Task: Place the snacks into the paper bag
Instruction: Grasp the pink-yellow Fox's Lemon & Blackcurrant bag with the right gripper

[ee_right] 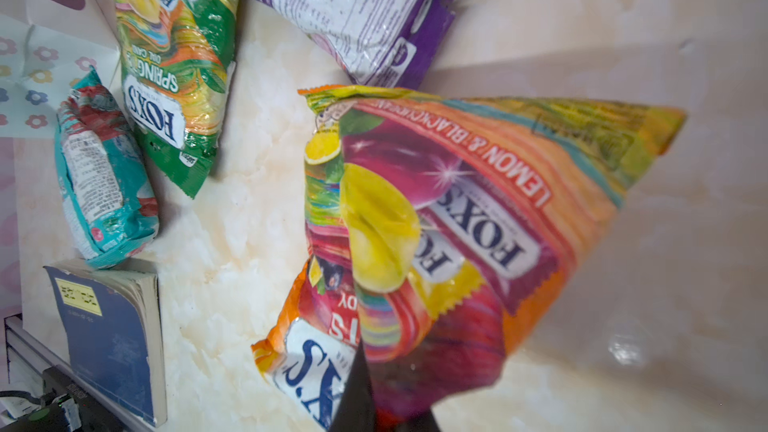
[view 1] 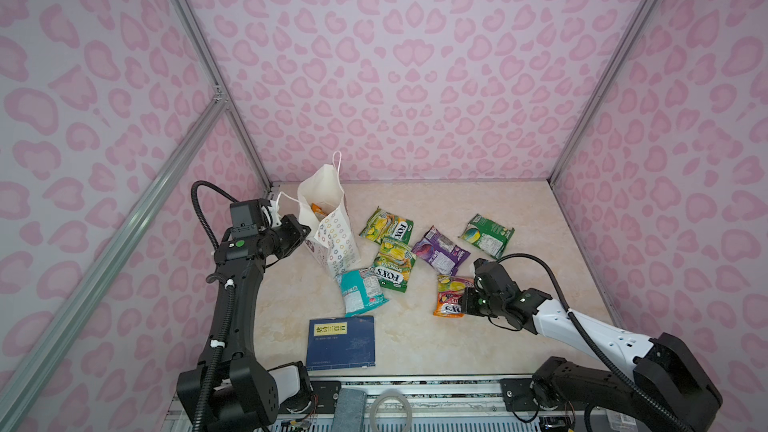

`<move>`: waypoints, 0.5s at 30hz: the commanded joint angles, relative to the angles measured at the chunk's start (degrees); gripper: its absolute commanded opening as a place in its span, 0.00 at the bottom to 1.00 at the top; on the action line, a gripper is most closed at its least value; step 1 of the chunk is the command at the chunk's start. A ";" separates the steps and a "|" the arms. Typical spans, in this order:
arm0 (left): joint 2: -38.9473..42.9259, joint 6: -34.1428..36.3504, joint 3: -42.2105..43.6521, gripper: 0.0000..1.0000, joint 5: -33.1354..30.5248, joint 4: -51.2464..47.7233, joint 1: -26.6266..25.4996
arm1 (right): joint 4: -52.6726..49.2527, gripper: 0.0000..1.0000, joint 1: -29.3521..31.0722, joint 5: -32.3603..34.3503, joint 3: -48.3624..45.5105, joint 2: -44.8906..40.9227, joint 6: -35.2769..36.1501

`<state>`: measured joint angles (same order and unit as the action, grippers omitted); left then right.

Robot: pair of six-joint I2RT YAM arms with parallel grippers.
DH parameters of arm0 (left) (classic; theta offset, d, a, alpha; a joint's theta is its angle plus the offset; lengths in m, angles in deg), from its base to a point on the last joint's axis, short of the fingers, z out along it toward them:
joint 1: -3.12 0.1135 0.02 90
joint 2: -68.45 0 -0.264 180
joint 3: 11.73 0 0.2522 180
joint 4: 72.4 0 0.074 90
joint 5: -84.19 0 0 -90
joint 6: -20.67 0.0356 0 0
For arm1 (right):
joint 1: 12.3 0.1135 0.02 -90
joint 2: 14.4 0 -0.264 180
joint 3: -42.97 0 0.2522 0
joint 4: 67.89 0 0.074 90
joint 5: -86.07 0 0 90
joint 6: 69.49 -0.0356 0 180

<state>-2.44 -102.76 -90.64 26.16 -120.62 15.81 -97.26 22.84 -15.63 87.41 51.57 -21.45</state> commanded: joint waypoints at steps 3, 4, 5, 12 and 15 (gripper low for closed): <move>0.15 -0.23 0.22 0.07 0.86 0.41 -0.03 | -2.38 0.01 0.02 1.09 2.04 -3.55 0.82; 0.14 -0.31 0.19 0.07 0.90 0.49 0.04 | -2.80 0.00 0.02 1.14 2.46 -4.10 0.90; 0.34 -0.32 0.27 0.07 0.91 0.53 0.01 | -3.27 0.00 0.02 1.16 2.99 -4.80 1.05; 0.40 -0.42 0.28 0.07 1.12 0.66 0.00 | -6.88 0.00 0.02 3.01 7.46 -7.31 2.90; 0.99 -0.41 0.33 0.07 0.91 0.71 -0.02 | -9.16 0.00 0.02 4.43 10.88 -7.26 4.60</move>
<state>-2.11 -102.96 -90.55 26.33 -120.43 15.81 -104.98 22.84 -13.64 95.91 44.51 -19.29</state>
